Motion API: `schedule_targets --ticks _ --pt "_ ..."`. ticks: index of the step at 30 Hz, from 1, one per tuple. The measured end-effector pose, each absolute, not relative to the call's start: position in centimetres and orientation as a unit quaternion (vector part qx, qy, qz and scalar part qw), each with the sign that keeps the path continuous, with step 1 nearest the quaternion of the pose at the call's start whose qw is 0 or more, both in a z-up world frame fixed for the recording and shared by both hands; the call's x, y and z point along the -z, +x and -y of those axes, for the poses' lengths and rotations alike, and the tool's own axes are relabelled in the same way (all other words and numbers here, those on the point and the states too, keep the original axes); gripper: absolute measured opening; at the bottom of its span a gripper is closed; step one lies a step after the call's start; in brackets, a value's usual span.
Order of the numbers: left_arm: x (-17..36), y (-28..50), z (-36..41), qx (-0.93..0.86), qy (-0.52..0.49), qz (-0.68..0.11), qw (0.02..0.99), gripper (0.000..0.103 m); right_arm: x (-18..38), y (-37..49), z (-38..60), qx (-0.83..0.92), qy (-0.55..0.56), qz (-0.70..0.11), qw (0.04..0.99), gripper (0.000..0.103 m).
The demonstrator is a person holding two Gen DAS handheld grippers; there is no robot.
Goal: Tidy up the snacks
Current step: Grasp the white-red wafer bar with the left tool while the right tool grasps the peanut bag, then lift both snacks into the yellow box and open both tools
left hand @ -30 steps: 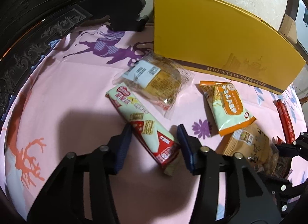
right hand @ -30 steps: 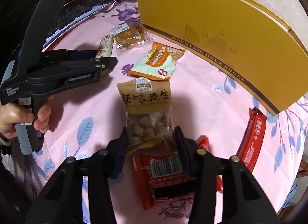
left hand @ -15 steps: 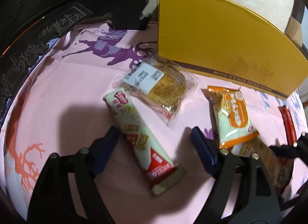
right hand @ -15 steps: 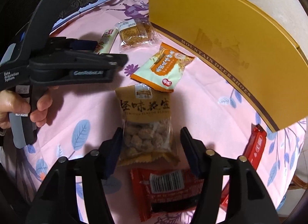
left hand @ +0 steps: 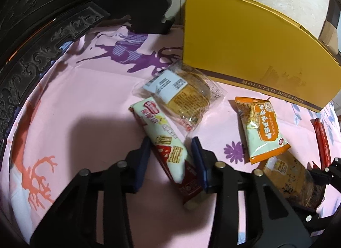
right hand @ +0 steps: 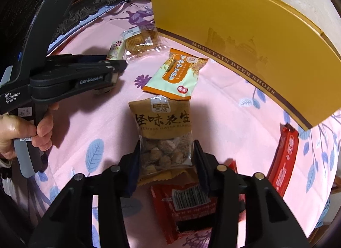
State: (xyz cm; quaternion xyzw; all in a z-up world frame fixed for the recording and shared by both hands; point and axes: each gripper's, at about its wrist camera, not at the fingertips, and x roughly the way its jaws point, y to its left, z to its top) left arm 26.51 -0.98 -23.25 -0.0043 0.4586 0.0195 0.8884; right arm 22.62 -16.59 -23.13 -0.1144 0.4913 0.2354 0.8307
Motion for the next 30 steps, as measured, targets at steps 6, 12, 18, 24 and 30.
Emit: schedule_targets --ticks 6,12,18,24,30 --pt "22.5 25.8 0.2 -0.027 -0.007 -0.461 0.887 0.027 21.5 21.3 17.2 -0.223 -0.096 -0.484 0.841 0.046" --pt "20.7 24.7 0.0 -0.019 -0.009 -0.450 0.893 0.024 19.2 20.2 18.6 -0.204 -0.074 -0.472 0.854 0.046" --pt "16.7 23.4 0.7 0.008 -0.001 -0.423 0.906 0.024 15.5 20.0 20.3 -0.187 -0.051 -0.447 0.873 0.046" --pt "9.5 25.8 3.0 0.051 0.000 -0.360 0.931 0.024 9.8 22.8 22.9 -0.166 -0.015 -0.401 0.901 0.046" --pt "5.2 33.2 6.7 0.091 -0.005 -0.326 0.941 0.024 5.2 30.0 24.9 -0.128 -0.008 -0.348 0.929 0.046"
